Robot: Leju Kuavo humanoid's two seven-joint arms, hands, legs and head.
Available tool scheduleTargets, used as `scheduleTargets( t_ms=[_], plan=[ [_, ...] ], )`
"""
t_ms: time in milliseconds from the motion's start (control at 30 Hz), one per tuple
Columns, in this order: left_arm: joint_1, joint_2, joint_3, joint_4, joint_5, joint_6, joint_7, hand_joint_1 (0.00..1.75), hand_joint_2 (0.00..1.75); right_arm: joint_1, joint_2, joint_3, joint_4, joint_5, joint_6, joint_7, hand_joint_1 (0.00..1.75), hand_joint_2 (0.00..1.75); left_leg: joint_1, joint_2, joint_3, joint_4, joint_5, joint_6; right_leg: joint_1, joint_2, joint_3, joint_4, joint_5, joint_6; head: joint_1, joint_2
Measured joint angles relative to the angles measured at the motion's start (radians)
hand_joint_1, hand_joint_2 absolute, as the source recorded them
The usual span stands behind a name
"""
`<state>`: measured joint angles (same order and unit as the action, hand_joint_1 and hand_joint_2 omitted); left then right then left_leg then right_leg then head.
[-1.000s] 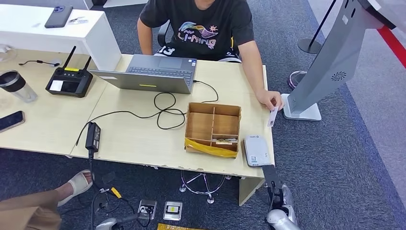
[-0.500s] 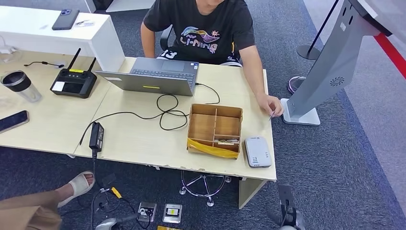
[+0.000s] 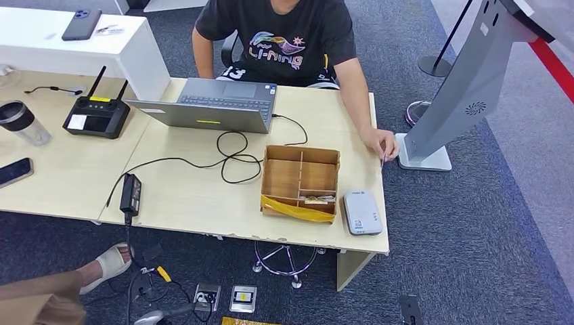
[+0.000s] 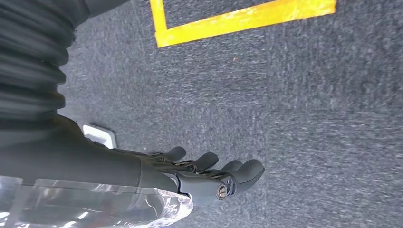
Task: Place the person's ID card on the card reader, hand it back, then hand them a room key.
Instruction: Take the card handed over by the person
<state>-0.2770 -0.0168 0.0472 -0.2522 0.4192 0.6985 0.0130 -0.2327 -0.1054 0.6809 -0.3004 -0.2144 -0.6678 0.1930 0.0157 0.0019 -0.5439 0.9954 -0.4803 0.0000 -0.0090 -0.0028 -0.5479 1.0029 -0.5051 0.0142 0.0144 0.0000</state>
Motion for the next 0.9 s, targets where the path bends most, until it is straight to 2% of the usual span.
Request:
scheduleTargets(
  t_ms=[267, 467, 667, 900],
  plan=[
    [-0.004, 0.000, 0.003, 0.000, -0.025, 0.000, -0.005, 0.00, 1.75, 0.028, -0.006, 0.000, 0.006, -0.018, 0.022, 0.070, 0.00, 1.75, 0.000, 0.000, 0.000, 0.000, 0.000, 0.000, 0.000, 0.000, 0.000, 0.000, 0.000, 0.000, 0.000, 0.000],
    [-0.004, 0.000, 0.013, 0.001, -0.042, 0.000, -0.019, 0.00, 1.75, 0.076, -0.006, -0.007, 0.011, -0.093, 0.062, 0.077, 0.00, 1.75, 0.000, 0.000, -0.001, 0.000, 0.000, 0.000, 0.000, 0.000, 0.000, 0.000, -0.001, 0.000, 0.000, 0.000],
    [0.000, 0.000, 0.042, 0.002, -0.058, 0.000, -0.035, 0.00, 1.75, 0.103, 0.010, -0.065, 0.014, -0.254, 0.066, -0.008, 0.00, 1.75, 0.000, 0.000, -0.001, 0.000, -0.001, 0.000, 0.000, 0.000, 0.000, 0.000, -0.001, 0.000, 0.000, 0.000],
    [0.004, -0.002, 0.079, 0.002, -0.063, 0.000, -0.044, 0.00, 1.75, 0.082, 0.019, -0.162, 0.015, -0.368, 0.061, -0.137, 0.00, 1.75, 0.000, 0.000, -0.001, 0.000, 0.000, 0.000, 0.000, 0.000, 0.000, 0.000, -0.001, 0.000, 0.000, 0.000]
  ],
)
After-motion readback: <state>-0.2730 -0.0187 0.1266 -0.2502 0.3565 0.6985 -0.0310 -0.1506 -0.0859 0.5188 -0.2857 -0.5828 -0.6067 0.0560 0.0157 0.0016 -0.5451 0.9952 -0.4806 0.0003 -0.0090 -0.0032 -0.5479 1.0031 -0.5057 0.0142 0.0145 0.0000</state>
